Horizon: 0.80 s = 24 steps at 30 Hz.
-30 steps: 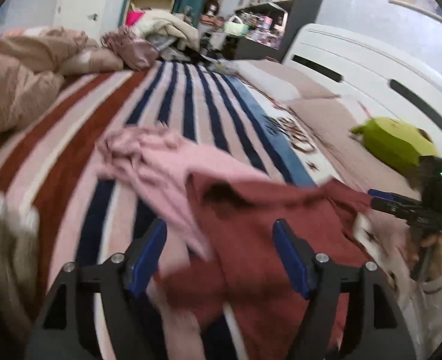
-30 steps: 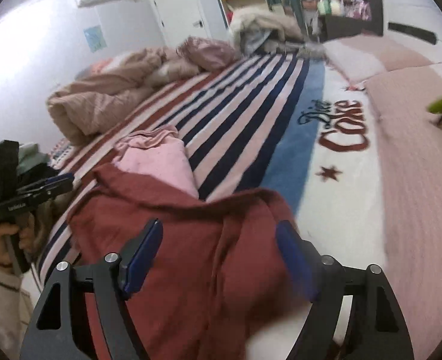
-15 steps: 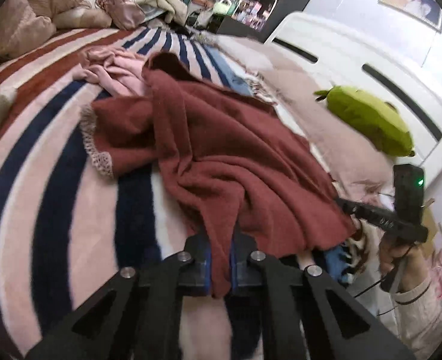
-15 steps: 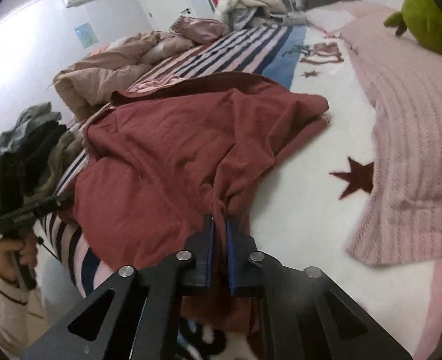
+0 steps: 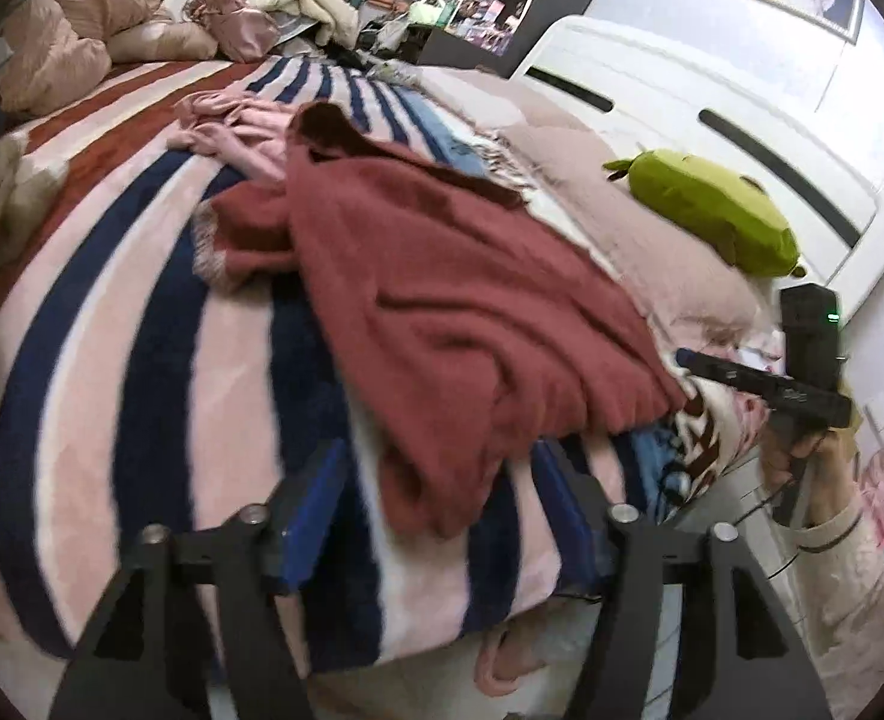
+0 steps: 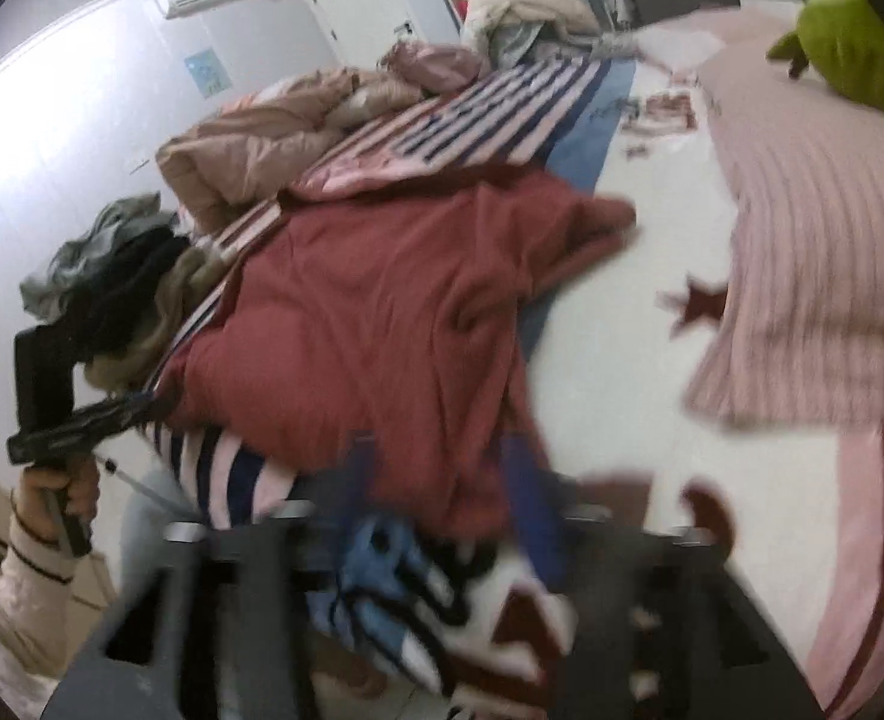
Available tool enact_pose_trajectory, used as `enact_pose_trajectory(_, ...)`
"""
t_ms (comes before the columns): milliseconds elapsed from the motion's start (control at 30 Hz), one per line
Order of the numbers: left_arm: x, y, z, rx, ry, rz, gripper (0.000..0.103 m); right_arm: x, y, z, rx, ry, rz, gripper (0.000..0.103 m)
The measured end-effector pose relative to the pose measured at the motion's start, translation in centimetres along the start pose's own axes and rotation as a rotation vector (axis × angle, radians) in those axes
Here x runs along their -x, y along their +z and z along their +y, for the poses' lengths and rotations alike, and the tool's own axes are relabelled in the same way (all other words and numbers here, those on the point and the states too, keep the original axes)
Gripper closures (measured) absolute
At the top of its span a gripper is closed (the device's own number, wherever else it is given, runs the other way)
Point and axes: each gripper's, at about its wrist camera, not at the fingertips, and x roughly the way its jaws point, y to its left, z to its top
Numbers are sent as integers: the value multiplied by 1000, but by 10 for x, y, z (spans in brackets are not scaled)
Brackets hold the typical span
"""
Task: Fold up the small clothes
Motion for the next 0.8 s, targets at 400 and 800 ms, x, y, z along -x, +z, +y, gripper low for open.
enact_pose_trajectory(400, -8, 1, -5, -28, -7, 36, 95, -25, -12, 0, -61, 105, 67, 99)
enact_pose_trajectory(800, 11, 15, 20, 5, 32, 22, 41, -12, 32, -30, -121, -6, 33, 41)
